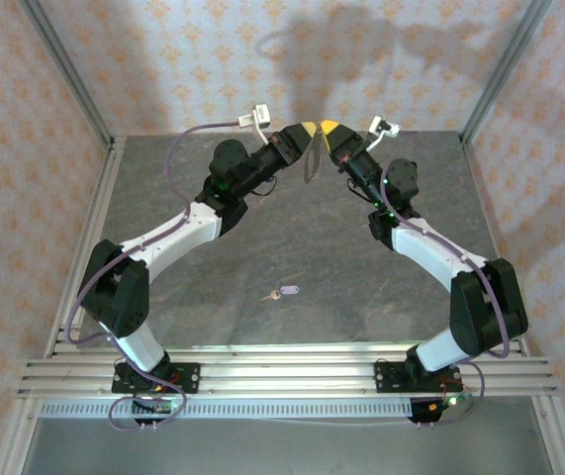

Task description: Put the keys on the keyring

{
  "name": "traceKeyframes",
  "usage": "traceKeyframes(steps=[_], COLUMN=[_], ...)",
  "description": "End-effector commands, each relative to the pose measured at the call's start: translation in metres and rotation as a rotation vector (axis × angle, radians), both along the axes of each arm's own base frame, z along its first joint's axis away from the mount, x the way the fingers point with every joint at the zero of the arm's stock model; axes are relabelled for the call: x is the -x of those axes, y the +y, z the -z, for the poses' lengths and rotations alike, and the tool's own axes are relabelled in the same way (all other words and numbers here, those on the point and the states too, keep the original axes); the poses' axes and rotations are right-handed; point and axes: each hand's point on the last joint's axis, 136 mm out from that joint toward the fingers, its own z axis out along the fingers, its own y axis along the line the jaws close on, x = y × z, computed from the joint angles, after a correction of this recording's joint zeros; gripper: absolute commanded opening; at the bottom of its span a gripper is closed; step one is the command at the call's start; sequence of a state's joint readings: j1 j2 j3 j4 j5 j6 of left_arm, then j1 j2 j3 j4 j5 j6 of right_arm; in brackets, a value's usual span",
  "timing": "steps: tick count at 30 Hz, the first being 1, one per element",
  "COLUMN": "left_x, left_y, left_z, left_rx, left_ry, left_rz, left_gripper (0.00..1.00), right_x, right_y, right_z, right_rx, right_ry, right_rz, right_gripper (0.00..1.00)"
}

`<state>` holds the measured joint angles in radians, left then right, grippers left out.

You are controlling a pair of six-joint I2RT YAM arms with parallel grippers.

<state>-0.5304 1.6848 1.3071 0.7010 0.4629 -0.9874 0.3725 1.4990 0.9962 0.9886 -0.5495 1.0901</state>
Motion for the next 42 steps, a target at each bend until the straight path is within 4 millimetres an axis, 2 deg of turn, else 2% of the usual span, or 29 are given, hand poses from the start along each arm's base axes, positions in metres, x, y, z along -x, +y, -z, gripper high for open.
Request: traceKeyframes(steps=[1, 5, 14, 23, 29, 32, 42], left_x=[0.007, 0.008, 0.008, 0.008, 0.008, 0.007, 0.004], left_y=[-0.008, -0.01, -0.012, -0.015, -0.017, -0.017, -0.018], left_z=[-0.016, -0.016, -0.018, -0.02, -0.019, -0.016, -0.016], left_rx=[0.027, 0.028, 0.032, 0.028, 0.008, 0.002, 0.005], left_ry=[-0.049, -0.05, -0.058, -0.072, -0.08, -0.073, -0.073], left_rz=[0.03, 0.038, 0.043, 0.054, 0.062, 0.053, 0.051], left_gripper=[0.24, 0.17, 0.13, 0.0, 0.0, 0.09, 0.14], right_x=[0.011, 0.011, 0.01, 0.014, 0.015, 0.016, 0.017], right_y=[0.002, 0.003, 0.003, 0.003, 0.004, 0.005, 0.007], right_z=[-0.025, -0.026, -0.022, -0.019, -0.019, -0.02, -0.022], right_rx=[-0.032, -0.031, -0.027, -0.016, -0.003, -0.001, 0.002], right_ry=[-0.085, -0.086, -0.078, -0.074, -0.074, -0.079, -0.081], right_rz=[-0.027, -0.029, -0.031, -0.036, -0.041, -0.047, -0.057], right_gripper=[0.0, 0.0, 0.0, 0.0, 0.0, 0.0, 0.0])
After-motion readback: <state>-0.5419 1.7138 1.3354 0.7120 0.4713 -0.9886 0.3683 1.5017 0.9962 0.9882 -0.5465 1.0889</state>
